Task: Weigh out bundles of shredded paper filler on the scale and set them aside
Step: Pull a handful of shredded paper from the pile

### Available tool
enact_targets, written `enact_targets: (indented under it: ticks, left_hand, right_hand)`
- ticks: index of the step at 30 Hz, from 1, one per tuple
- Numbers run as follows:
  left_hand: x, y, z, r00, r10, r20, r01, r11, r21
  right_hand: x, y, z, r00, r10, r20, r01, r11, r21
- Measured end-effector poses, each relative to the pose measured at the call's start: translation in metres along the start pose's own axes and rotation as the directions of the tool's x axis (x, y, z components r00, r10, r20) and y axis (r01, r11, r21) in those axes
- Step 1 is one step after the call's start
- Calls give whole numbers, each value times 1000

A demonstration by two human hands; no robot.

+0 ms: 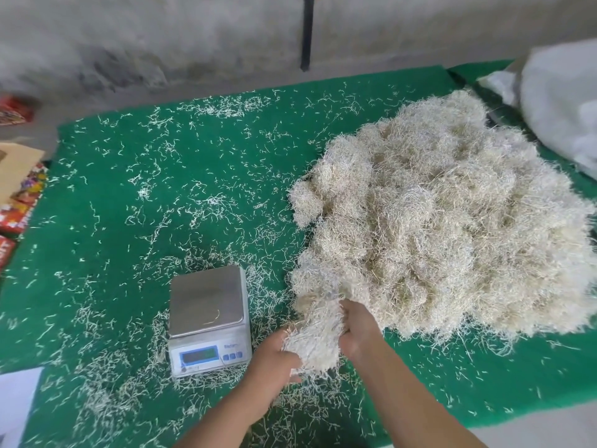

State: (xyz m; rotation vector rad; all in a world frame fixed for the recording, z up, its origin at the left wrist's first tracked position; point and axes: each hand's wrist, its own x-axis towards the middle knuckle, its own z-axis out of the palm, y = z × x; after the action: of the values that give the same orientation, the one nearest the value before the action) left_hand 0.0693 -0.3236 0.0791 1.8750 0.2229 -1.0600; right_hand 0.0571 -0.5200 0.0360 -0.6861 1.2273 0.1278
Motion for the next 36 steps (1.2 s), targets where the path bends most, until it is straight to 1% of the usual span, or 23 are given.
enact_targets:
  ticks: [2, 4, 6, 8, 10, 11, 13, 14, 16, 17, 19, 21, 22, 23, 24, 25, 26, 28, 29, 30, 32, 34, 36]
  left_hand:
    - [-7, 1, -5, 1000, 23, 21, -24, 998, 60]
    - [-17, 2, -12, 996, 38, 82, -49, 990, 131]
    - [-30, -4, -20, 992, 51, 111, -73, 976, 203]
    - [-42, -15, -31, 993, 72, 98, -95, 962, 257]
    - [-51, -26, -45, 991, 99, 92, -122, 946, 302]
    - [-55, -32, -52, 991, 95, 98, -121, 945, 303]
    - [-64, -43, -65, 990, 91, 108, -121, 940, 318]
    - [-66, -50, -71, 991, 102, 84, -125, 929, 349]
    - [-70, -65, -78, 995, 104, -11, -90, 909, 408]
    - [-71, -71, -82, 995, 92, -50, -65, 916, 395]
    - [-73, -81, -89, 988, 135, -78, -101, 935, 340]
    - [-77, -84, -94, 981, 188, -47, -160, 924, 347]
    - [-78, -83, -95, 980, 196, -34, -170, 914, 369]
    - [-78, -81, -95, 982, 185, -33, -159, 912, 379]
    - [-79, -78, -95, 985, 171, -40, -144, 917, 372]
    - [-82, -75, -95, 985, 166, -52, -138, 927, 349]
    - [-86, -73, -96, 983, 171, -64, -142, 935, 325]
    - [-90, -69, -98, 976, 204, -74, -176, 943, 282]
    - [-91, -67, -101, 969, 235, -79, -207, 943, 262]
    - [-92, -68, -105, 962, 258, -88, -230, 942, 246]
    - [-93, -69, -116, 960, 258, -110, -230, 949, 215]
    - [-96, -73, -129, 962, 226, -153, -193, 960, 201]
    - [-97, -84, -144, 963, 171, -206, -139, 977, 163]
  right_hand:
    - [5, -2, 5, 999, -27, -24, 27, 999, 20]
    - [6, -15, 8, 994, -102, -29, 103, 994, 35]
    - [9, -38, 0, 981, -169, -97, 176, 983, 59]
    - [3, -62, -13, 972, -155, -176, 168, 984, 62]
    - [-2, -81, -26, 948, -226, -223, 231, 973, -4]
    - [-4, -88, -31, 926, -302, -226, 295, 953, -64]
    - [-5, -93, -38, 887, -399, -233, 394, 917, -69]
    - [-10, -91, -40, 876, -417, -242, 408, 909, -91]
    - [-12, -82, -46, 883, -405, -237, 361, 909, -208]
    - [-13, -74, -49, 891, -389, -232, 327, 908, -263]
    - [-16, -56, -54, 895, -366, -255, 255, 889, -380]
    - [-27, -33, -57, 843, -471, -259, 283, 799, -530]
    - [-34, -20, -58, 790, -562, -243, 332, 727, -602]
    - [-42, -6, -59, 715, -671, -197, 394, 619, -680]
    - [-48, 9, -59, 633, -767, -111, 452, 482, -750]
    - [-52, 22, -58, 590, -807, 22, 505, 347, -790]
    - [-54, 33, -57, 600, -781, 172, 542, 240, -805]
    - [-48, 53, -54, 722, -572, 390, 531, 95, -842]
    - [-43, 61, -54, 785, -447, 430, 505, 58, -861]
    - [-38, 65, -54, 832, -367, 416, 466, 54, -883]
    - [-29, 68, -57, 895, -317, 314, 355, 76, -932]
    - [-23, 65, -61, 924, -317, 215, 259, 104, -960]
    - [-22, 65, -63, 930, -322, 179, 222, 103, -970]
